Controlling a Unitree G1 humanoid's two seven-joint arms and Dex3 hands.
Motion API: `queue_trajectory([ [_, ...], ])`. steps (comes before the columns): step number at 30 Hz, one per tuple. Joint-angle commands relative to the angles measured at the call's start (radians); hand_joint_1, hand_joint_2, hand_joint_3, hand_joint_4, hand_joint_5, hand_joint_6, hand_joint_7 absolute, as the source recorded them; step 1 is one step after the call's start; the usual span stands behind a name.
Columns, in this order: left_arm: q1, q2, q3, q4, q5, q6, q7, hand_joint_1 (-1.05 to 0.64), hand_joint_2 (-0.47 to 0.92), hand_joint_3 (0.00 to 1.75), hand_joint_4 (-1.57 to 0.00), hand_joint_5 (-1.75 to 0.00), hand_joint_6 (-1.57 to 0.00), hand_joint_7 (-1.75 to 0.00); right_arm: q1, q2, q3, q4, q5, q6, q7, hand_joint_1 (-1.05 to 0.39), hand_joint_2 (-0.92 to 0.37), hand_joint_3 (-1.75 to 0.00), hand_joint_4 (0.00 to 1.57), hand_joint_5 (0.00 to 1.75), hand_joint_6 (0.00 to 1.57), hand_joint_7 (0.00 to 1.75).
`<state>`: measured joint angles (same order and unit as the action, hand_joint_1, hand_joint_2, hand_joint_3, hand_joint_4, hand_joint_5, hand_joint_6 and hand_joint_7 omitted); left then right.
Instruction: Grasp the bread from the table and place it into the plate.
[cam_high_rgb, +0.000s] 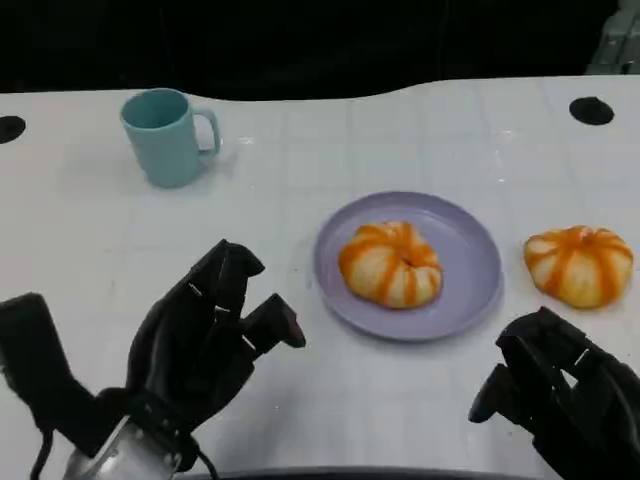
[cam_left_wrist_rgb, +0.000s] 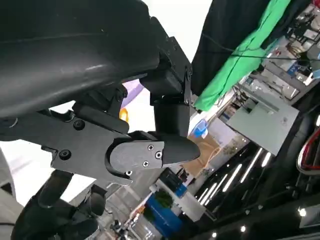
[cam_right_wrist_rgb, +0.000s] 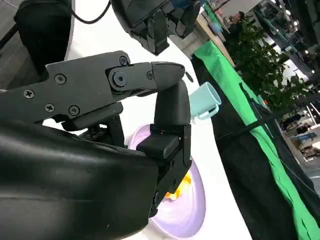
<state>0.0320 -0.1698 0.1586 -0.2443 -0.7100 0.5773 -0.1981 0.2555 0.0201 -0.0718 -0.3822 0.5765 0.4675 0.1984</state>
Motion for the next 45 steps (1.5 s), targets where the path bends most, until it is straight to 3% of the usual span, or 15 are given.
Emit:
queue_trajectory([
  [1, 0.068, 0.017, 0.027, -0.019, -0.037, 0.044, 0.045, -0.55, 0.92, 0.42, -0.85, -1.75, -0.63, -1.75, 0.004, -0.019, -0.010, -0.014, 0.004, -0.006, 0.005, -0.51, -0.92, -0.22, 0.61, 1.75, 0.54, 1.50],
  [10, 0.084, 0.078, 0.011, 0.042, 0.045, -0.001, 0.027, -0.55, 0.92, 0.39, -0.79, -1.75, -0.56, -1.75, 0.008, -0.016, 0.000, -0.024, -0.001, -0.011, -0.001, -0.49, -0.92, -0.26, 0.60, 1.75, 0.51, 1.51],
  [27, 0.136, 0.089, -0.032, -0.008, 0.042, 0.004, 0.021, -0.57, 0.92, 0.35, -0.82, -1.75, -0.55, -1.75, 0.007, -0.024, -0.014, -0.014, 0.005, -0.024, 0.013, -0.51, -0.92, -0.23, 0.60, 1.75, 0.54, 1.49],
  [34, 0.144, 0.089, -0.038, -0.008, 0.043, 0.002, 0.027, -0.57, 0.92, 0.32, -0.85, -1.75, -0.64, -1.75, 0.004, -0.026, -0.018, -0.011, 0.002, -0.023, 0.015, -0.51, -0.92, -0.23, 0.60, 1.75, 0.53, 1.49],
  [45, 0.127, 0.102, -0.051, 0.030, 0.058, -0.059, -0.022, -0.57, 0.92, 0.34, -0.83, -1.75, -0.59, -1.75, 0.002, -0.026, -0.017, 0.003, 0.002, -0.031, 0.027, -0.51, -0.92, -0.23, 0.62, 1.75, 0.56, 1.51],
])
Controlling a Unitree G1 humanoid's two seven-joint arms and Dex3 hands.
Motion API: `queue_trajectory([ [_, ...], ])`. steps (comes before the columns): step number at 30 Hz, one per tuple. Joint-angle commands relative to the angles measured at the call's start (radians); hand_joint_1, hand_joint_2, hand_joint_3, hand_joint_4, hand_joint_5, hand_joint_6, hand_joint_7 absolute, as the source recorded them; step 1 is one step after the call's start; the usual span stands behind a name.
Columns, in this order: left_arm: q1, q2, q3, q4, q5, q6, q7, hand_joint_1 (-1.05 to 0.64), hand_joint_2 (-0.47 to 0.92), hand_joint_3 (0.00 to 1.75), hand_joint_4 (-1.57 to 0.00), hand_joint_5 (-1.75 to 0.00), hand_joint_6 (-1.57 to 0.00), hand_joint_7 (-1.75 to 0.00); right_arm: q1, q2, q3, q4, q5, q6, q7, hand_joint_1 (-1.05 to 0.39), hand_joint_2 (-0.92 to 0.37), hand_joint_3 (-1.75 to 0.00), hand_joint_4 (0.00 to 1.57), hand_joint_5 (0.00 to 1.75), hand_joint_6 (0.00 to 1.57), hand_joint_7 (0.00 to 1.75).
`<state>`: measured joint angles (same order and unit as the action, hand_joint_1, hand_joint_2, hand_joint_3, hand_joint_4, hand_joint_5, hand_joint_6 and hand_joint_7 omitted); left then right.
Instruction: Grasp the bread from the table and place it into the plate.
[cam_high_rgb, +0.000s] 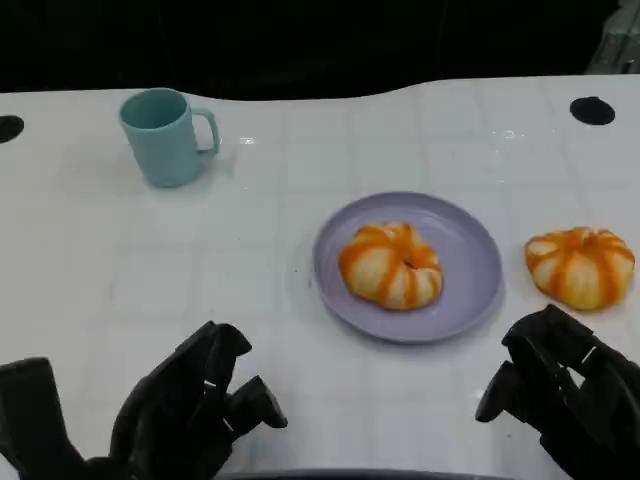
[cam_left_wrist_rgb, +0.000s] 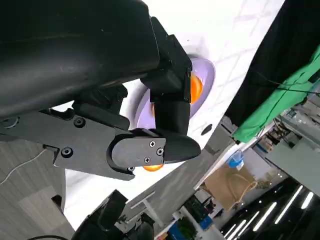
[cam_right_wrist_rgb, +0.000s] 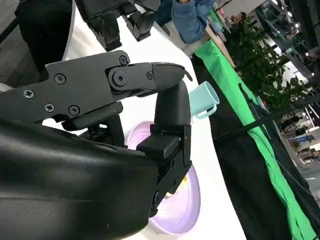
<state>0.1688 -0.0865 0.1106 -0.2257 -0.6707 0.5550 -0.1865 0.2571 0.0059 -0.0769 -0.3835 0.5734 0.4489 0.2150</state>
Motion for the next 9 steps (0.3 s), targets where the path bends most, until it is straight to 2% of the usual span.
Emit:
queue_trajectory([
  [1, -0.011, 0.019, -0.004, 0.012, 0.022, -0.042, -0.035, -0.58, 0.92, 0.36, -0.83, -1.75, -0.58, -1.75, 0.001, -0.012, -0.012, 0.003, 0.006, -0.012, 0.011, -0.52, -0.91, -0.22, 0.62, 1.75, 0.57, 1.51],
  [9, -0.020, 0.021, -0.007, 0.026, 0.040, -0.074, -0.060, -0.59, 0.92, 0.41, -0.84, -1.75, -0.59, -1.75, 0.005, -0.012, -0.016, 0.001, 0.012, -0.006, 0.012, -0.52, -0.92, -0.18, 0.64, 1.75, 0.58, 1.51],
])
